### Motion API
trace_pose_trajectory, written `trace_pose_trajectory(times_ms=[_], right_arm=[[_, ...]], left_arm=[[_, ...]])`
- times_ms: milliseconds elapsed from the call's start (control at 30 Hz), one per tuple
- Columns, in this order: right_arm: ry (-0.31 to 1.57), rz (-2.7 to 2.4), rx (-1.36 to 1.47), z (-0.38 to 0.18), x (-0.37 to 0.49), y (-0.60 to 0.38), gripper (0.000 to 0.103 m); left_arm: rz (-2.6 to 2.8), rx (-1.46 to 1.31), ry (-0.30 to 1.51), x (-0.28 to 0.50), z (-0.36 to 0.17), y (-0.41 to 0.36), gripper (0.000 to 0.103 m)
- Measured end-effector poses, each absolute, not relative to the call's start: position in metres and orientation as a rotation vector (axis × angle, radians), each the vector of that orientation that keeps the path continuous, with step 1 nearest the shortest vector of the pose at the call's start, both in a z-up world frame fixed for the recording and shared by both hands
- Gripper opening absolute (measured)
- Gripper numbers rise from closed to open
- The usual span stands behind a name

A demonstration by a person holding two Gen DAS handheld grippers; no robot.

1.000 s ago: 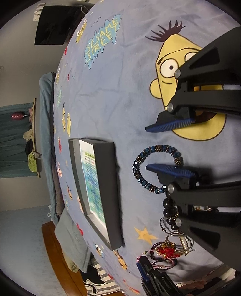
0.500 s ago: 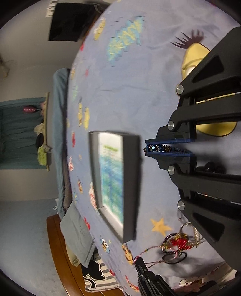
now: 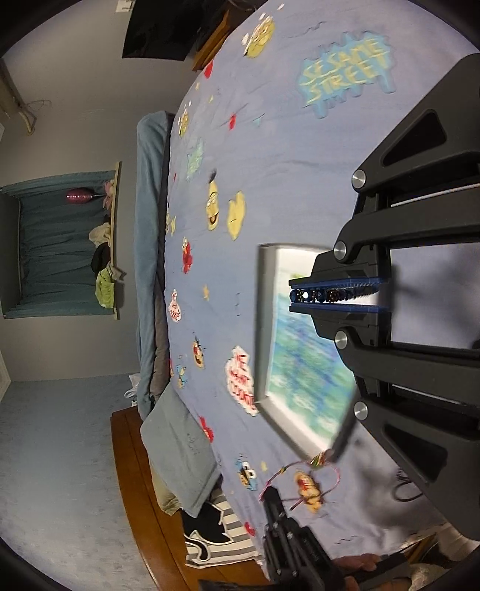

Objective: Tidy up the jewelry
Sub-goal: 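Carry both bracelets into the grey box and open both tools to release them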

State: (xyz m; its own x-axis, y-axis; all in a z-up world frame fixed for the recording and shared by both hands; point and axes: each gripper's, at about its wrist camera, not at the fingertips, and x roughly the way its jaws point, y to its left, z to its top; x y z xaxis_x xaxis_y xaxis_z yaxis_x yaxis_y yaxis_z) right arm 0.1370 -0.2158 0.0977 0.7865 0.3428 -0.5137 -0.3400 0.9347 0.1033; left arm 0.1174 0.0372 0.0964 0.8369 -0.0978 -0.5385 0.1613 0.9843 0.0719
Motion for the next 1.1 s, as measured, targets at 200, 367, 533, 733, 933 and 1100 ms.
trace_pose_trajectory(times_ms=[200,367,533,733,933,1100], right_arm=[[0.569,0.382,0.006,0.101,0.191,-0.196,0.007],[0.601,0.377,-0.034,0.083,0.225,-0.177,0.007],[0.690,0.410,-0.032,0.061,0.251,-0.165,0.007],[0.834,0.373,-0.040,0.031,0.278,-0.161,0.007],[0.884,0.341,-0.042,0.020,0.282,-0.163,0.007],[0.884,0.336,-0.021,0.020,0.280,-0.169,0.012]], left_arm=[[-0.161,0.120,0.628,0.179,0.086,0.043,0.003],[-0.155,0.088,0.715,0.225,0.059,0.051,0.003],[-0.172,0.073,0.777,0.251,0.041,0.057,0.003],[-0.137,0.104,0.855,0.275,0.028,0.057,0.003],[-0.092,0.127,0.898,0.284,0.015,0.059,0.004],[-0.076,0.129,0.909,0.282,0.005,0.063,0.034]])
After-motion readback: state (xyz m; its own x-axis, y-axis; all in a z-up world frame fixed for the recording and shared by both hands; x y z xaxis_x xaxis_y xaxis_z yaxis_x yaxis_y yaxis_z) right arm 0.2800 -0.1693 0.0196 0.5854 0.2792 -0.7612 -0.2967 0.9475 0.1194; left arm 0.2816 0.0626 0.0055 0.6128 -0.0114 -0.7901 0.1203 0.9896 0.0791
